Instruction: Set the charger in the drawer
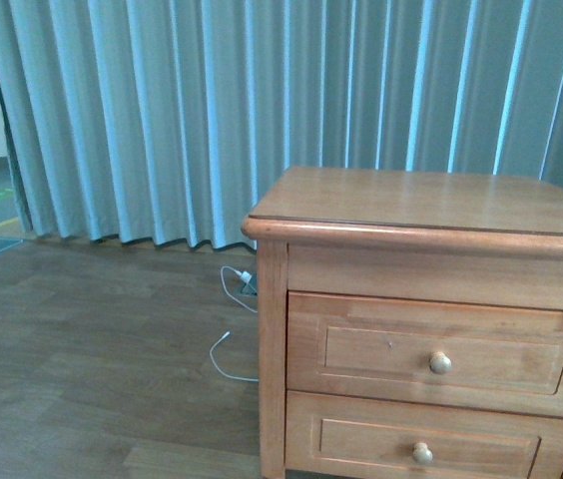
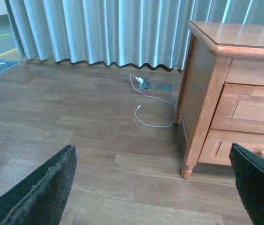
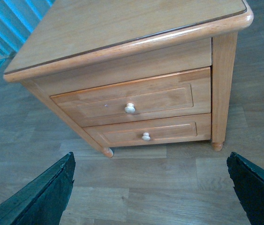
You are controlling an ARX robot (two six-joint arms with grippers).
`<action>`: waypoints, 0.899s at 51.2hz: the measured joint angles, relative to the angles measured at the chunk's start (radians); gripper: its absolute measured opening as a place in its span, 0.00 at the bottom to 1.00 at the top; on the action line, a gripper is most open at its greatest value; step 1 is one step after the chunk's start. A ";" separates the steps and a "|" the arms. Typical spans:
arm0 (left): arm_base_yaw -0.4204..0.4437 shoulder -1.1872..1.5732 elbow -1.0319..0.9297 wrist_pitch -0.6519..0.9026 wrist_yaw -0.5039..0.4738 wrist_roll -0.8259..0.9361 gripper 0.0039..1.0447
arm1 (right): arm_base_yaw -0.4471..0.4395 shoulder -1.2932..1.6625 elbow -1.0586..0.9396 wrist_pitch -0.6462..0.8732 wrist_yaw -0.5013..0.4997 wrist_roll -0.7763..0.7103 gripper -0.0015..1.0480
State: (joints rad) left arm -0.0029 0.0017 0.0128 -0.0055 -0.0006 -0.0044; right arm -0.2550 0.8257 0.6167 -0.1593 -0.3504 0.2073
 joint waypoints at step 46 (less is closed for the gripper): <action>0.000 0.000 0.000 0.000 0.000 0.000 0.95 | 0.048 -0.518 -0.440 0.278 0.157 -0.197 0.16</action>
State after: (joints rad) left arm -0.0029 0.0017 0.0124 -0.0055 -0.0006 -0.0044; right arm -0.2066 0.3080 0.1768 0.1188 -0.1932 0.0105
